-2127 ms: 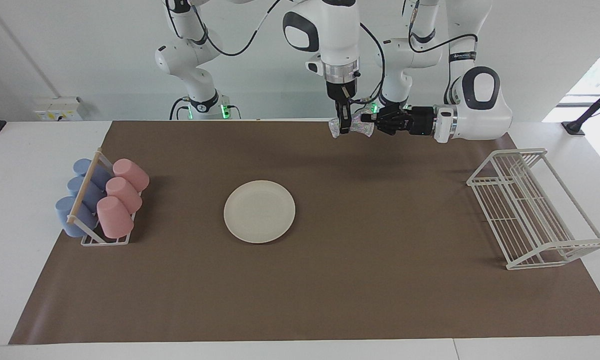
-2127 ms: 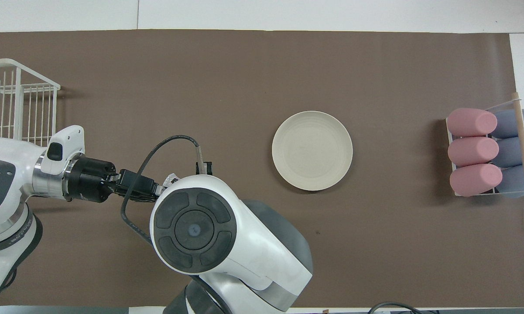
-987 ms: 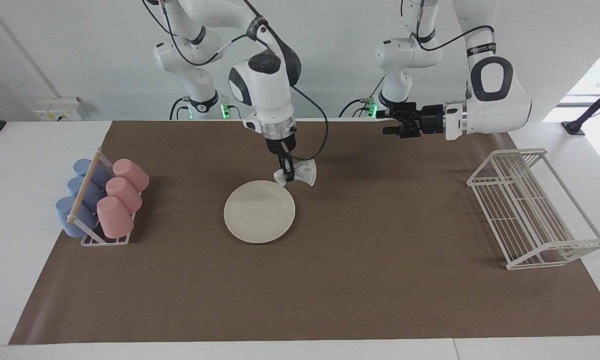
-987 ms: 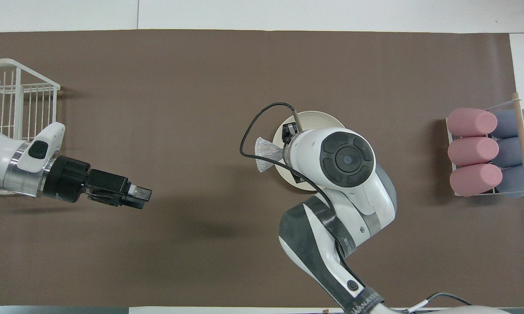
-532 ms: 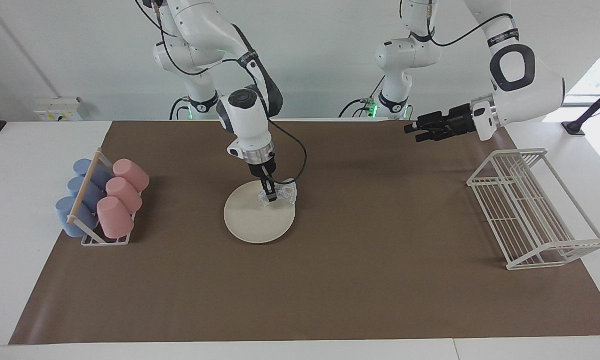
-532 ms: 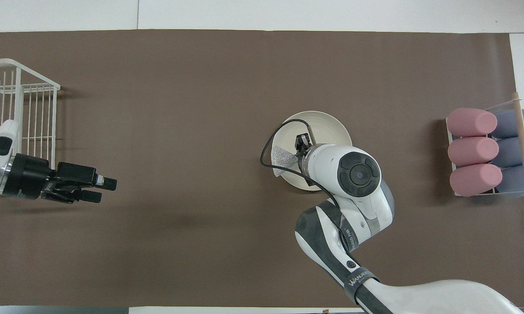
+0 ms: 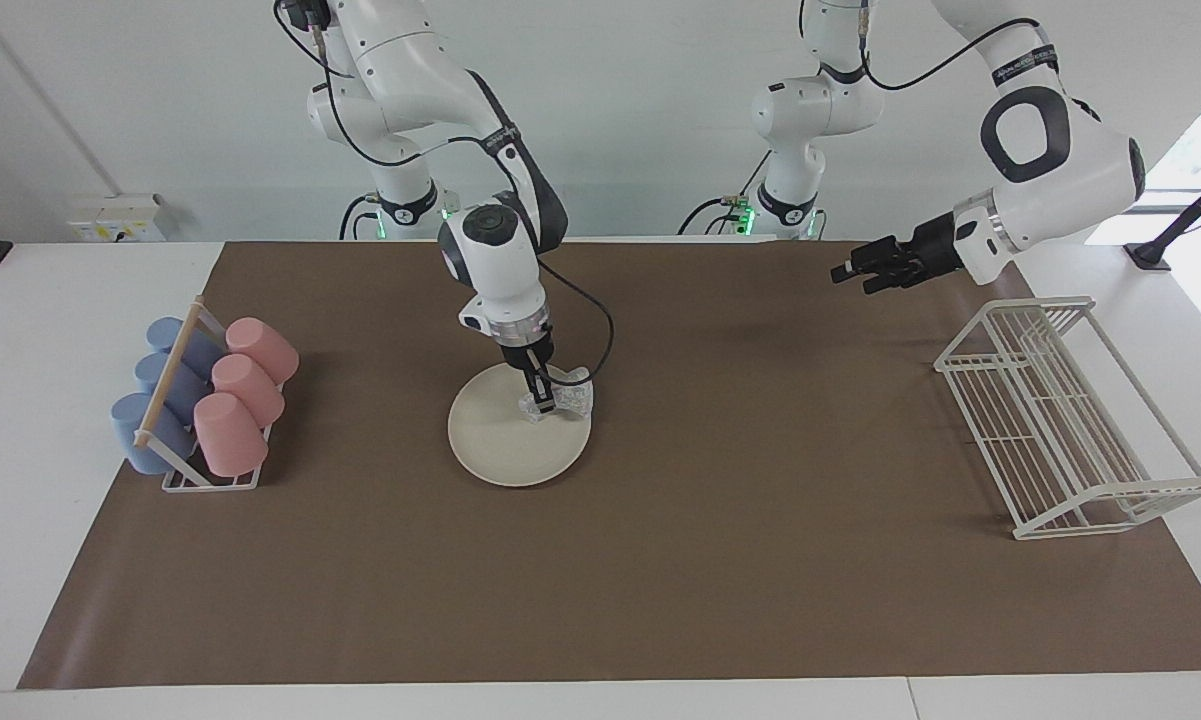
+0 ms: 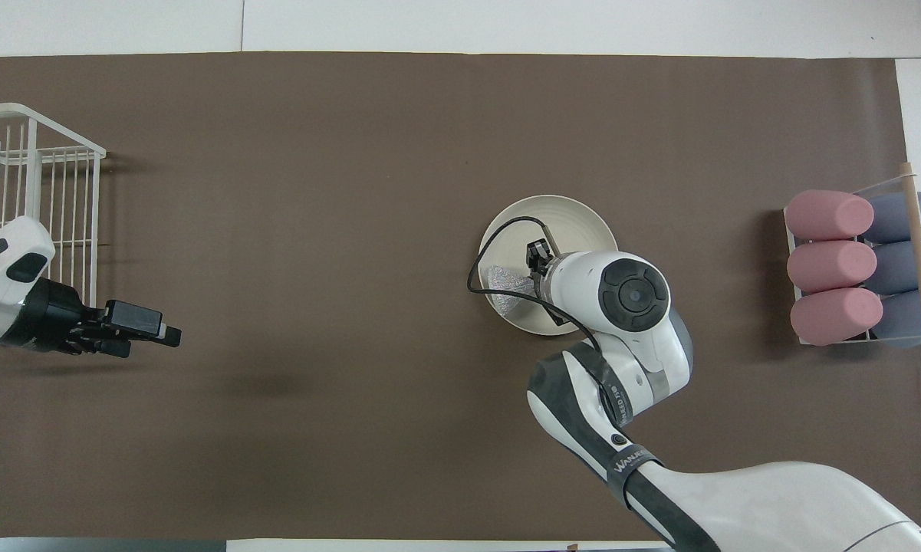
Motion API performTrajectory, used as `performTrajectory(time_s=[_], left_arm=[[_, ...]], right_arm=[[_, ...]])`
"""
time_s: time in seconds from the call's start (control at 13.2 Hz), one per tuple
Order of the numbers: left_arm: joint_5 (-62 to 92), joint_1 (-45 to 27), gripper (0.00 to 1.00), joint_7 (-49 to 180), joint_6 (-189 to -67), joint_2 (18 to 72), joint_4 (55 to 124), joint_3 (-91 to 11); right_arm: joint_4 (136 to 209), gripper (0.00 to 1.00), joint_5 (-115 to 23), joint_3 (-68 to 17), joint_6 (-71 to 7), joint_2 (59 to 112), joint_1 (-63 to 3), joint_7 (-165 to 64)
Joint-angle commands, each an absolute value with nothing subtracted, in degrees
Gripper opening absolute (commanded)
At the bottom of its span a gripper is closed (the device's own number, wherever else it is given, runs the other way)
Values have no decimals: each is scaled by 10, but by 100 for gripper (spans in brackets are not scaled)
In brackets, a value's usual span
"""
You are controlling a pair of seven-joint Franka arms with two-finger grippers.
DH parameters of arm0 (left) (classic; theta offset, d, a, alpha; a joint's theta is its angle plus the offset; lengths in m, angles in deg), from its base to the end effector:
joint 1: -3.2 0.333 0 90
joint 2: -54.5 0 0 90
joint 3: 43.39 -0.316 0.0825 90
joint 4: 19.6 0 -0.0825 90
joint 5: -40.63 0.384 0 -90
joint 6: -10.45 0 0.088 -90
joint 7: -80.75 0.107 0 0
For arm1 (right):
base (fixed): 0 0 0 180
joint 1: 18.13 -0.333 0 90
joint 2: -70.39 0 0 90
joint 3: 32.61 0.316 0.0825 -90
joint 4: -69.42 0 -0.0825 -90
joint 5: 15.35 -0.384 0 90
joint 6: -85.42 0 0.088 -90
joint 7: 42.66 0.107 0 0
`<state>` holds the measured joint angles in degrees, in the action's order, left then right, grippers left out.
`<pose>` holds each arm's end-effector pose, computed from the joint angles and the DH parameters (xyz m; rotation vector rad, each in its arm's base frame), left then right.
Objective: Wipe plate with sponge
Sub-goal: 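Wipe the plate surface with the sponge held in the right gripper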
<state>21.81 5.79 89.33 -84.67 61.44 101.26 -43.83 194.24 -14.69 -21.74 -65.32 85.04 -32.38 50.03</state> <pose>0.4802 -0.0064 0.4516 2.7612 -0.0178 -0.4090 0.5252 0.2447 0.2945 -2.4479 1.6402 -0.1027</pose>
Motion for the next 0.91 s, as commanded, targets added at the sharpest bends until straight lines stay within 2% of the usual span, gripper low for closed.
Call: performTrajectory(time_s=[0.0, 0.23, 0.53, 0.84], left_arm=[[281, 30, 100, 877, -860, 628, 1024, -437], [286, 31, 100, 876, -861, 627, 1023, -437], [287, 35, 100, 877, -861, 627, 1020, -438], [287, 36, 100, 877, -861, 627, 1019, -437]], right_arm=[[1969, 0, -145, -210, -662, 844, -269, 379], [1973, 0, -145, -209, -662, 844, -260, 362], [1972, 0, -145, -209, -675, 847, -337, 494], [1973, 0, -145, -210, -699, 853, -340, 517]])
